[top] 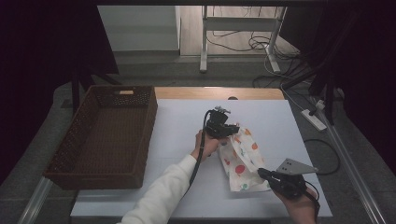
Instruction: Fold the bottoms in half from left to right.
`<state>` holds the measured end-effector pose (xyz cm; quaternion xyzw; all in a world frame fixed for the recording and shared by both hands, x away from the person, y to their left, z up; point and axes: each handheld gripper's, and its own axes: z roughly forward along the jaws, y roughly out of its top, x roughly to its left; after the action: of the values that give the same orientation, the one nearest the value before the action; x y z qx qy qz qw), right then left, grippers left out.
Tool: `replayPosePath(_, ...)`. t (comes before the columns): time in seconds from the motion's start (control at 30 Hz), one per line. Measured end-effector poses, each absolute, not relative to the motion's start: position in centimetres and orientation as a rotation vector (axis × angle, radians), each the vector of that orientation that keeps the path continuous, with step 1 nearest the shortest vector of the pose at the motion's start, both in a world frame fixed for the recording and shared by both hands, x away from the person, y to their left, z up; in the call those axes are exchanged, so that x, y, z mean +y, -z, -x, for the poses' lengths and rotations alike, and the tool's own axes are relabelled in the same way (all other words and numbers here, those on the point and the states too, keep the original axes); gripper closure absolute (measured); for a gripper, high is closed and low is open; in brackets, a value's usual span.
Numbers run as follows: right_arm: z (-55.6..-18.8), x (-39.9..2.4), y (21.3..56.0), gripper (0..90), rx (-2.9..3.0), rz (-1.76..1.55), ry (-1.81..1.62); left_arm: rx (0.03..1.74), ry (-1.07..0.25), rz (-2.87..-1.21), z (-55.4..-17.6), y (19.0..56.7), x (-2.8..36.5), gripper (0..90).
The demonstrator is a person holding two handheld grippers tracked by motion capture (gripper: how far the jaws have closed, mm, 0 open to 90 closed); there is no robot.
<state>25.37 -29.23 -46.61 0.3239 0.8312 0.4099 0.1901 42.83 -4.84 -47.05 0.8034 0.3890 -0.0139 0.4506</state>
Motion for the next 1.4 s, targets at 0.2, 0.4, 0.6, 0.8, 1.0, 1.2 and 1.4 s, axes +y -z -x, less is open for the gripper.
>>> replayPosePath(0.2, -25.4, -29.6, 46.7, 86.7, 2.34, -0.925, -1.14, 0.963, 0.033, -1.993, -43.0, 47.3, -5.3, 81.0)
replayPosePath(0.4, -25.5, -29.8, 46.8, 86.7, 2.341, -0.928, -1.125, 0.962, 0.035, -1.996, -43.1, 47.5, -5.7, 80.9)
replayPosePath(0.6, -25.7, -30.0, 47.0, 86.7, 2.342, -0.939, -1.115, 0.967, 0.023, -1.999, -43.5, 47.7, -6.0, 81.0)
replayPosePath(0.8, -26.1, -30.6, 47.1, 86.6, 2.326, -0.965, -1.103, 0.969, 0.013, -2.002, -43.9, 47.8, -6.4, 81.0)
replayPosePath(1.0, -26.5, -31.2, 47.2, 86.7, 2.316, -0.987, -1.097, 0.955, 0.011, -2.008, -44.0, 47.7, -6.7, 74.5)
replayPosePath(1.2, -26.6, -31.4, 47.3, 83.0, 2.306, -1.003, -1.079, 0.918, -0.009, -2.015, -43.6, 47.1, -6.7, 46.1)
replayPosePath(1.4, -26.9, -31.8, 47.9, 50.7, 2.244, -1.08, -1.037, 0.894, -0.014, -2.024, -42.9, 46.8, -6.1, 41.8)
